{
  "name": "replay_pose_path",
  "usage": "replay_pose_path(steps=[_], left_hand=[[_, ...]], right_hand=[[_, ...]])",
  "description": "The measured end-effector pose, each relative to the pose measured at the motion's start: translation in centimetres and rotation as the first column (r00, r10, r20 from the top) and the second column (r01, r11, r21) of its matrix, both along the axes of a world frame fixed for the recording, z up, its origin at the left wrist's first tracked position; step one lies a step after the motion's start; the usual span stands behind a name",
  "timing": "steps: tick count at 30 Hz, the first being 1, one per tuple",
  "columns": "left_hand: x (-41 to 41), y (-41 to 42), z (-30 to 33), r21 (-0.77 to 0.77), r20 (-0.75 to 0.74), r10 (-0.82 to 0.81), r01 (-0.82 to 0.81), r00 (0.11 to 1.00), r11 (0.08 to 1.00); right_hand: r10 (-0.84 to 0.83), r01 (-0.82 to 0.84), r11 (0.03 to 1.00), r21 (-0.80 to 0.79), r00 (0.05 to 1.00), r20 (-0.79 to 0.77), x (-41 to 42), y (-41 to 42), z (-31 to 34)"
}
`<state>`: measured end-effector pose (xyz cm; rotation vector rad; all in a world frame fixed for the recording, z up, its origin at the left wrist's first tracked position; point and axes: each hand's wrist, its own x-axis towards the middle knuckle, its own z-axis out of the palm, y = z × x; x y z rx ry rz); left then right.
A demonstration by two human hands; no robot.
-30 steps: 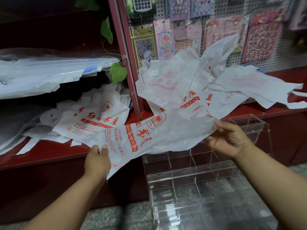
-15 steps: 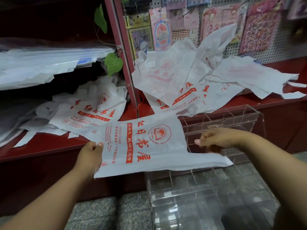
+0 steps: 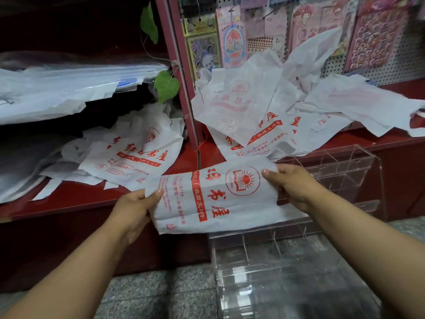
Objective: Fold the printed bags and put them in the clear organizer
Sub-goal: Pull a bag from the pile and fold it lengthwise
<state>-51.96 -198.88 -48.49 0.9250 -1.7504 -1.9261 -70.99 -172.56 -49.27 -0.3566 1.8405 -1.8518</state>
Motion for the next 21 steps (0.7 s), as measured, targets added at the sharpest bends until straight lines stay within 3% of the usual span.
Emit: replay_pose_path(steps=[4,6,8,11,17,21], left_hand=[[-0.7,0.4,2.4,-0.021,-0.201,0.112,-0.119,0.973,0.993],[-1.0,0.5,3.3,-0.084,-0.277,0.095,-0.122,0.956,0.989],[-1.2,0.7,4.0,-0.160,-0.276,0.062,-0.110,0.959,0.981],[-1.4,0.8,4.7,-0.174,-0.276,0.062,-0.113,0.959,0.978],[-1.8,0.8,5.5,-0.407,-0.242,0.033,-0.132,0.970,0.904],[-2.0,0.8,5.8,-0.554,-0.198,0.047,-0.152,0.979,0.818]], right_hand=[[-0.193,0.186,0.981,-0.056,0.964,-0.180,-0.7,0.3,2.2],[-0.267,0.247,0.963,-0.108,0.929,-0.256,-0.9,0.6,3.1],[-0.195,0.157,0.975,-0.154,0.941,-0.276,-1.0,1.1,3.9],[-0.080,0.058,0.996,-0.073,0.934,-0.349,-1.3,2.0,4.6],[-0.140,0.204,0.978,0.050,0.808,-0.572,-1.3,2.7,5.2],[-0.147,0.248,0.966,0.075,0.760,-0.633,-1.3,2.8,5.6]])
